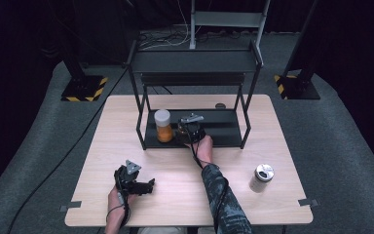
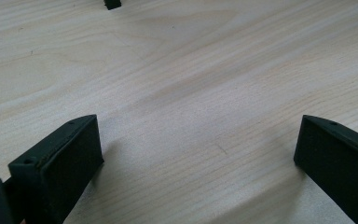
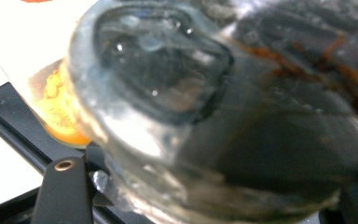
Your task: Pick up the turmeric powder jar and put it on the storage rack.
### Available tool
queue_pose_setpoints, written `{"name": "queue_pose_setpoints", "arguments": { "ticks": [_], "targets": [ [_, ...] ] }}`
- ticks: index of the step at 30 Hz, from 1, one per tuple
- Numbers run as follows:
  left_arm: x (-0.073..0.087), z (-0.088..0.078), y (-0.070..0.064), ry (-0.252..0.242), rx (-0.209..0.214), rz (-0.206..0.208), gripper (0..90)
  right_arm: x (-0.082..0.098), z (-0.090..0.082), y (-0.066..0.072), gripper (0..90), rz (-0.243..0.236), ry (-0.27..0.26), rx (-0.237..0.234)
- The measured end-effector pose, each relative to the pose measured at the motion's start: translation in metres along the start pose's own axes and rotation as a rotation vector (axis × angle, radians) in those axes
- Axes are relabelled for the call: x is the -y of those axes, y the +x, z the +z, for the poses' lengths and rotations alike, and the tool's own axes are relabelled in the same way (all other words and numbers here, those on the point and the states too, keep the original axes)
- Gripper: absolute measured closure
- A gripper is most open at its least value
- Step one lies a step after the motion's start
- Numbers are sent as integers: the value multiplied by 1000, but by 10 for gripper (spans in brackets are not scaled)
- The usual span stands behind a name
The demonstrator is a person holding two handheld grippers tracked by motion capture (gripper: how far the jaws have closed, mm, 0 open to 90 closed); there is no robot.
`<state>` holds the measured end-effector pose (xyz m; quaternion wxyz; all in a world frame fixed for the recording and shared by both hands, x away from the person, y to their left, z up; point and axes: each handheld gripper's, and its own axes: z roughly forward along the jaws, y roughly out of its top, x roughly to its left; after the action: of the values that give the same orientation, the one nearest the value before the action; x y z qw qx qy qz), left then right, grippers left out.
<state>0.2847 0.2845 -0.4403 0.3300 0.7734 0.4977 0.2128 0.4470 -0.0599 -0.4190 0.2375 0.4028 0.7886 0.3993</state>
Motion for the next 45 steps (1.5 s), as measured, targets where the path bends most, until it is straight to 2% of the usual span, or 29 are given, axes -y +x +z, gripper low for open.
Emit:
{"name": "queue_pose_setpoints", "arguments": {
  "ticks": [6, 27, 39, 44, 45],
  "targets": [
    [0, 0, 0, 0, 1, 1, 6, 3, 3, -2, 302, 11, -10, -15],
    [0, 0, 0, 0, 0, 2, 6, 7, 4, 1, 301, 20, -27, -2],
    [0, 0, 0, -1, 0, 4, 6, 2, 4, 4, 296, 17, -8, 6],
    [0, 0, -1, -1, -1, 5, 6, -4, 1, 2, 259, 19, 21, 1],
    [0, 0, -1, -1, -1, 5, 6, -6, 0, 1, 224, 23, 27, -2]
  ]
}}
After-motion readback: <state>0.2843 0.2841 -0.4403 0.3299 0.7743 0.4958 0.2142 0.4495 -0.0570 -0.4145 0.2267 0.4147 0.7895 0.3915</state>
